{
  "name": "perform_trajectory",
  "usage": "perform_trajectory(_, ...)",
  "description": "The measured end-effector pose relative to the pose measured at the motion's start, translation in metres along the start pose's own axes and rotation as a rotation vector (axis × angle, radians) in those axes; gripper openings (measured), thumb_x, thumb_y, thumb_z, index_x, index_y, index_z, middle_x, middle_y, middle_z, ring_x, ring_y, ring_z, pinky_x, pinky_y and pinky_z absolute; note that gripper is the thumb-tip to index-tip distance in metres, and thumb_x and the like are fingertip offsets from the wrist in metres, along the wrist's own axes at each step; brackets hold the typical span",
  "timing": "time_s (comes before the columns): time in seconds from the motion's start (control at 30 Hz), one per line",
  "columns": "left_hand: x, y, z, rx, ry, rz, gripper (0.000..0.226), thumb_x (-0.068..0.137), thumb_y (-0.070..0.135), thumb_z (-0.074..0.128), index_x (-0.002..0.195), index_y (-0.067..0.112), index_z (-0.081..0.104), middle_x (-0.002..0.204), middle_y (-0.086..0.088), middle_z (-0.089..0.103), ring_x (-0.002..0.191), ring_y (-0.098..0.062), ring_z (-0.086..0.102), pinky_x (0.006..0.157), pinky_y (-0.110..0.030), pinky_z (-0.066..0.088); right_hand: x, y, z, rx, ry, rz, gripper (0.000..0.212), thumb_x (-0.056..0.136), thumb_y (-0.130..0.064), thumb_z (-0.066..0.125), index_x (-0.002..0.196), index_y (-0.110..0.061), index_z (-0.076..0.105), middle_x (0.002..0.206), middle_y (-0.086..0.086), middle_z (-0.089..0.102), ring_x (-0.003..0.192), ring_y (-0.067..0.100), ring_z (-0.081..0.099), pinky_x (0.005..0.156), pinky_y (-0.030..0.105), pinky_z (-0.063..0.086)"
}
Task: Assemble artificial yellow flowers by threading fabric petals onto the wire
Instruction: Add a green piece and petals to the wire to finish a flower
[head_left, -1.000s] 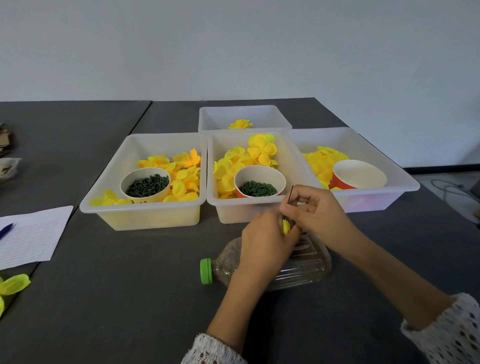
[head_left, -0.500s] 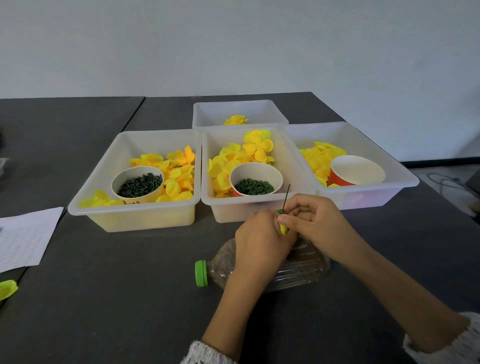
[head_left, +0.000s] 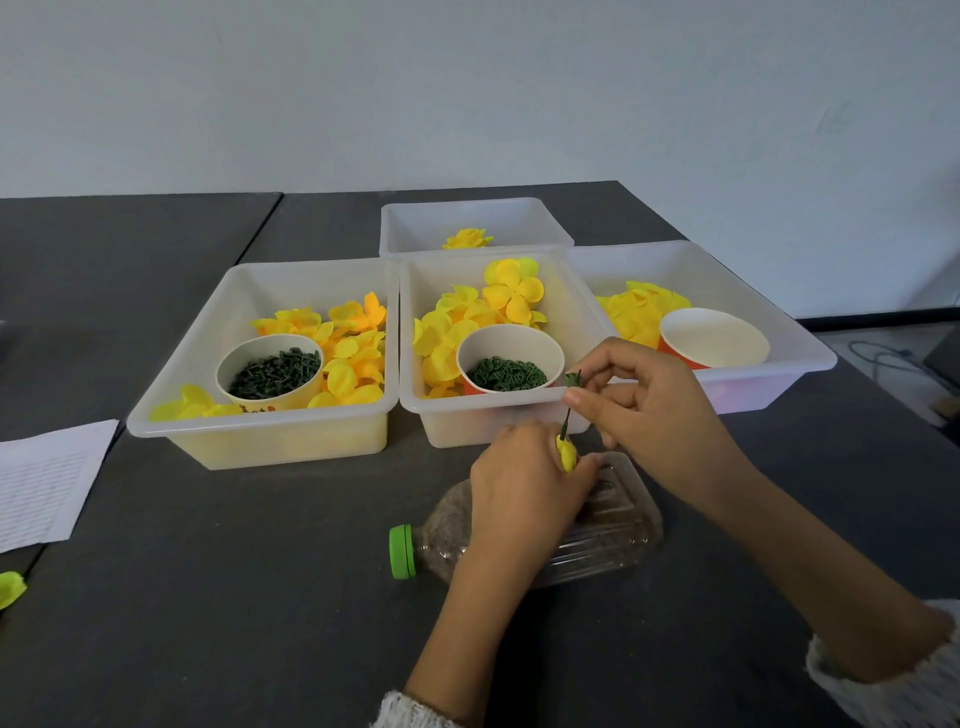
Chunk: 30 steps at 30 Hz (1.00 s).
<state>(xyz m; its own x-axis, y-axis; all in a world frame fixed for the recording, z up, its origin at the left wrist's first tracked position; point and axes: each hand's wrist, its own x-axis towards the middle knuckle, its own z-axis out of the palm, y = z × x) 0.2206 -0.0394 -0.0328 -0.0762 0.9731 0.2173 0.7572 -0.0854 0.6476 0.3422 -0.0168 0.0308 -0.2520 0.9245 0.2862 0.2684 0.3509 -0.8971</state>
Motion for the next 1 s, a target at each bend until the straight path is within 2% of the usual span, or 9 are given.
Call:
perform_trajectory(0.1,0.000,0.000,0.000,-0.004,0.011,-0.009,0.032,0.084,0.054,0.063,0.077,0.023,0.058,0.077,0.008,0.062,0.075,-0.011,0.057,0.066,-0.034,0.051,0.002,-0.005,-0.003,-0.078,0.025,-0.037,0.013,0.082,-0.013,0.073,0.082,-0.020,0.063,0.068,0.010,0.058,0.049,0.015,0.049,0.050,0.024,0.045)
perform_trajectory(0.23,-0.002,0.000,0.000,-0.003,0.020,-0.005,0.032,0.084,0.052,0.064,0.075,0.023,0.056,0.075,0.007,0.060,0.073,-0.012,0.056,0.063,-0.033,0.047,0.004,-0.012,-0.006,-0.124,0.007,-0.078,0.011,0.082,-0.015,0.074,0.083,-0.017,0.063,0.068,0.012,0.058,0.050,0.023,0.051,0.052,0.025,0.047)
perform_trajectory(0.3,-0.002,0.000,0.000,0.001,0.018,-0.007,0.032,0.084,0.052,0.064,0.075,0.023,0.055,0.076,0.007,0.060,0.073,-0.013,0.055,0.062,-0.032,0.044,0.005,-0.015,-0.007,-0.181,-0.004,-0.095,0.014,0.081,-0.014,0.074,0.080,-0.020,0.062,0.063,0.006,0.059,0.048,0.018,0.052,0.053,0.022,0.046)
perform_trajectory(0.4,-0.001,0.000,0.000,-0.002,0.008,-0.004,0.030,0.085,0.054,0.062,0.081,0.024,0.058,0.081,0.007,0.063,0.078,-0.012,0.057,0.067,-0.033,0.048,0.005,-0.018,-0.007,-0.294,-0.045,-0.100,0.020,0.080,-0.014,0.076,0.075,-0.023,0.059,0.056,-0.006,0.056,0.045,0.007,0.050,0.053,0.018,0.045)
perform_trajectory(0.53,-0.002,-0.001,-0.001,-0.009,0.011,-0.001,0.030,0.085,0.054,0.063,0.085,0.024,0.060,0.084,0.007,0.064,0.080,-0.012,0.058,0.068,-0.033,0.049,0.004,-0.022,-0.007,-0.355,-0.061,-0.106,0.015,0.079,-0.013,0.077,0.081,-0.013,0.062,0.060,-0.002,0.057,0.048,0.006,0.049,0.059,0.034,0.054)
perform_trajectory(0.67,-0.002,0.000,-0.001,-0.007,0.008,-0.003,0.032,0.085,0.054,0.063,0.083,0.023,0.058,0.082,0.006,0.062,0.078,-0.013,0.057,0.068,-0.035,0.050,0.005,-0.027,-0.008,-0.402,-0.059,-0.094,0.015,0.079,-0.014,0.077,0.083,-0.012,0.063,0.064,-0.001,0.059,0.049,0.007,0.049,0.060,0.040,0.055)
perform_trajectory(0.83,-0.002,0.001,-0.002,0.002,0.007,-0.018,0.035,0.084,0.056,0.062,0.078,0.023,0.056,0.080,0.007,0.060,0.077,-0.013,0.055,0.062,-0.031,0.039,0.005,-0.030,-0.012,-0.394,-0.052,-0.092,0.017,0.078,-0.013,0.077,0.082,-0.016,0.062,0.065,0.002,0.061,0.048,0.010,0.051,0.058,0.037,0.052)
perform_trajectory(1.0,-0.002,0.000,-0.001,0.000,0.015,-0.019,0.034,0.084,0.056,0.063,0.079,0.023,0.057,0.081,0.007,0.061,0.078,-0.013,0.055,0.064,-0.031,0.043,0.007,-0.030,-0.013,-0.413,-0.047,-0.097,0.015,0.081,-0.010,0.075,0.084,-0.017,0.062,0.062,-0.001,0.062,0.046,0.011,0.056,0.056,0.028,0.050)
